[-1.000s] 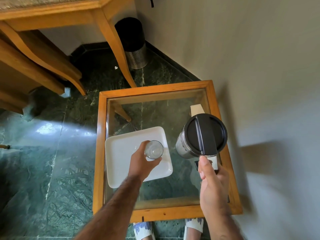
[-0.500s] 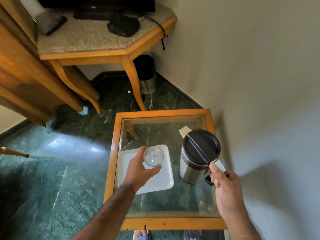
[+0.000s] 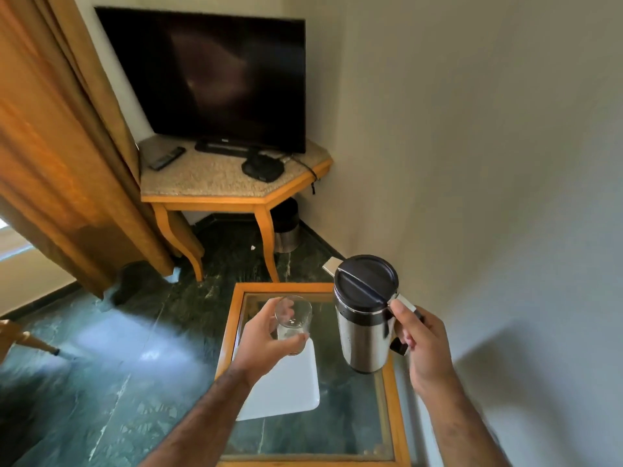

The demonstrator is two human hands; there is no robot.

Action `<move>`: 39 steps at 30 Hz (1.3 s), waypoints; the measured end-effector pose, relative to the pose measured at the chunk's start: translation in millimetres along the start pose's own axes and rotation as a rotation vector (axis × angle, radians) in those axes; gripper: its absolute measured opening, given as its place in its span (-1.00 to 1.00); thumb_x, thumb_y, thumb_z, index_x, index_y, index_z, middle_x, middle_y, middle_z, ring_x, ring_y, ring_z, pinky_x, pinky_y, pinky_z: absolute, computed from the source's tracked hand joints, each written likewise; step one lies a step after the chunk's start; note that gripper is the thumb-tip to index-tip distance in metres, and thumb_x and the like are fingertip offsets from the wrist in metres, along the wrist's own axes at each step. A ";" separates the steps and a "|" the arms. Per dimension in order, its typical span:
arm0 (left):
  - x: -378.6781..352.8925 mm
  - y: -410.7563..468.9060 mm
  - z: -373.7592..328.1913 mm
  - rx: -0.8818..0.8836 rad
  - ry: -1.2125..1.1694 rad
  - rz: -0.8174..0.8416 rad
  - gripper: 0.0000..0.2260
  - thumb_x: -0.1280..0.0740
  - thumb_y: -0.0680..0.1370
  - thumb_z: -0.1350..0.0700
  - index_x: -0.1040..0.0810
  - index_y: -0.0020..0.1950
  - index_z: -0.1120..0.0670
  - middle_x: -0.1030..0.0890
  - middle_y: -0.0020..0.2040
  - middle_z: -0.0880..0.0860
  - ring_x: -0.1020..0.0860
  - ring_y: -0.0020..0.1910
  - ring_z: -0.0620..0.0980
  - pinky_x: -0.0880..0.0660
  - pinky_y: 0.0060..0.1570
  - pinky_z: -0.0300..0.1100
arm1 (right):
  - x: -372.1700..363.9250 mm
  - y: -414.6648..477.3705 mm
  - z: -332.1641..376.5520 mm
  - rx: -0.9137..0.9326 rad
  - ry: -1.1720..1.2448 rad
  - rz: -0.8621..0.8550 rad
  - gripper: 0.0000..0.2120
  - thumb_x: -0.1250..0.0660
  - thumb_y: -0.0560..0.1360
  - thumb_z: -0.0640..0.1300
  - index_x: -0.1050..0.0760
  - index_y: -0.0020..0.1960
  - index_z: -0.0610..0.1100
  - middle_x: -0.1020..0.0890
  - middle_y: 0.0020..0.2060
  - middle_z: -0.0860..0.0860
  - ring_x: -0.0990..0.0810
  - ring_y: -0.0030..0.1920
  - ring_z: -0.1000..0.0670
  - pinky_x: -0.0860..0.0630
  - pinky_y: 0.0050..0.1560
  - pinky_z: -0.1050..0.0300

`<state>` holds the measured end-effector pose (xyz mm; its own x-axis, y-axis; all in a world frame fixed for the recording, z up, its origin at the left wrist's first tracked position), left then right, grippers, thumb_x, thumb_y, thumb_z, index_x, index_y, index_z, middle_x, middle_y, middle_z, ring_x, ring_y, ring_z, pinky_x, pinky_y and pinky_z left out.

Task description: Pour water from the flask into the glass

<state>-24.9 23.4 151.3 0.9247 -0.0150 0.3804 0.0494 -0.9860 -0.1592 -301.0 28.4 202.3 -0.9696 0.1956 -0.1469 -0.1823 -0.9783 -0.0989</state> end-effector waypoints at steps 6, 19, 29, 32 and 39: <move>30.4 -10.1 -60.2 -0.076 -0.027 -0.055 -0.46 -0.64 0.40 -0.02 -0.48 0.28 -0.25 -0.64 0.20 -0.17 -0.65 0.20 0.00 -0.55 -0.02 -0.42 | -12.7 2.0 80.5 0.117 0.034 0.004 -0.46 -0.56 0.33 0.13 -0.22 -0.48 0.03 -0.24 -0.57 0.13 -0.18 -0.54 0.09 -0.23 -0.49 0.31; 52.0 -33.0 -142.8 -0.197 -0.090 -0.132 -0.44 -0.65 0.43 0.01 -0.48 0.33 -0.18 -0.64 0.21 -0.13 -0.64 0.22 0.01 -0.58 0.20 -0.13 | -49.8 -12.2 155.0 0.266 -0.047 0.005 -0.44 -0.53 0.37 0.19 -0.25 -0.49 -0.04 -0.23 -0.53 0.06 -0.18 -0.47 0.00 -0.21 -0.41 0.20; 72.7 -42.6 -163.3 -0.229 -0.127 -0.163 -0.46 -0.65 0.37 -0.07 -0.49 0.25 -0.32 -0.66 0.21 -0.14 -0.64 0.24 -0.01 -0.61 0.21 -0.11 | -72.8 -3.5 205.5 0.456 -0.357 -0.021 -0.43 -0.37 0.39 0.31 -0.25 -0.59 0.02 -0.20 -0.63 0.15 -0.17 -0.56 0.12 -0.12 -0.48 0.28; 77.3 -45.5 -169.1 -0.237 -0.140 -0.158 -0.47 -0.63 0.31 -0.14 -0.52 0.20 -0.40 -0.70 0.15 -0.17 -0.66 0.22 -0.02 -0.64 0.19 -0.06 | -77.6 1.2 222.3 0.538 -0.480 -0.011 -0.43 -0.34 0.42 0.32 -0.25 -0.56 0.01 -0.19 -0.62 0.13 -0.17 -0.54 0.09 -0.10 -0.47 0.22; 87.1 -54.7 -192.2 -0.265 -0.192 -0.156 -0.50 -0.64 0.29 -0.13 -0.55 0.12 -0.48 -0.75 0.11 -0.17 -0.73 0.14 -0.05 -0.71 0.05 -0.10 | -84.5 13.0 253.3 0.677 -0.670 0.026 -0.42 -0.32 0.43 0.30 -0.36 -0.46 -0.16 -0.28 -0.65 0.12 -0.22 -0.57 0.08 -0.19 -0.45 0.08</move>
<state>-19.7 44.1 368.2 0.9689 0.1459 0.1997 0.1196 -0.9832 0.1382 -262.8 -18.3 462.8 -0.8280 0.2986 0.4747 -0.0112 -0.8550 0.5184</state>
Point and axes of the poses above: each hand's wrist, its own y-axis towards the middle knuckle, its own x-axis out of the back of the hand, z = x × y, the point moved 1 cm from there along y, towards the middle knuckle
